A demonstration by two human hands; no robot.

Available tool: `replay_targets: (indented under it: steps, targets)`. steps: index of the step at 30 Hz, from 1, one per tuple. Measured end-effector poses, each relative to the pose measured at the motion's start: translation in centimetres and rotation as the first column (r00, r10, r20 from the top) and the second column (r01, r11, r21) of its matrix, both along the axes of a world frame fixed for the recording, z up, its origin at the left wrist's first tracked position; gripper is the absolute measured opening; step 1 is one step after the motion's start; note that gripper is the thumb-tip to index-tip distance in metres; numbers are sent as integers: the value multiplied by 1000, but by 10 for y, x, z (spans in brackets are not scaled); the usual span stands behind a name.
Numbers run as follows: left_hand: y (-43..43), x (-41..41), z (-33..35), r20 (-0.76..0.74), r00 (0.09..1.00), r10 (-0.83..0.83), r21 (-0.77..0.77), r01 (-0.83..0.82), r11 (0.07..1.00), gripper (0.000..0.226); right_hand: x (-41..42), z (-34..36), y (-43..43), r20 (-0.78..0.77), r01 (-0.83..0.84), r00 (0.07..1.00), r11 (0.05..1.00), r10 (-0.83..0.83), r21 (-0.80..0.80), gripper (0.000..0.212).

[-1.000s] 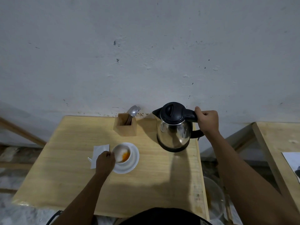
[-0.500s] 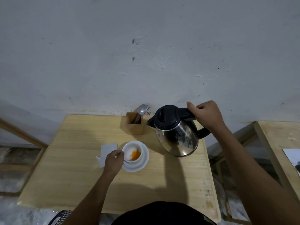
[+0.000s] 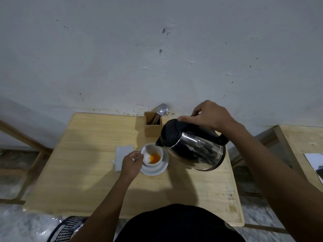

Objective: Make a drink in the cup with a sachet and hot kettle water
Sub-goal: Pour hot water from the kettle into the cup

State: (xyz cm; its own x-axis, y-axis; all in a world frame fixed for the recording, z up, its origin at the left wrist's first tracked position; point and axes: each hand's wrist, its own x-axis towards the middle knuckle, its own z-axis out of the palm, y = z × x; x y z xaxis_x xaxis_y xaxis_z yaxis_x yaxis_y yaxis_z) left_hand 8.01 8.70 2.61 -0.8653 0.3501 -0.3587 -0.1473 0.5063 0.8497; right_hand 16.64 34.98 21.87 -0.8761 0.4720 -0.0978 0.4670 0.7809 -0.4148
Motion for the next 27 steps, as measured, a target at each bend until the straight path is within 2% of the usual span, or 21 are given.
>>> replay_targets:
  steps: [2, 8, 17, 27]
  targets:
    - [-1, -1, -1, -2, 1000, -7, 3, 7, 1000, 24, -3, 1, -7, 23, -42, 999, 999, 42, -27, 62]
    - [-1, -4, -4, -17, 1000, -26, -11, 26, 1000, 25, -13, 1, -19, 116, -144, 983, 990, 142, 7, 49]
    - [-2, -4, -5, -48, 998, -35, -7, 34, 999, 27, -28, -1, -29, 223, -223, 953, 972, 203, 69, 53]
    - [-1, -3, -3, -55, 998, -21, -8, 20, 1000, 24, -31, 0, -27, 239, -218, 951, 974, 198, 61, 53]
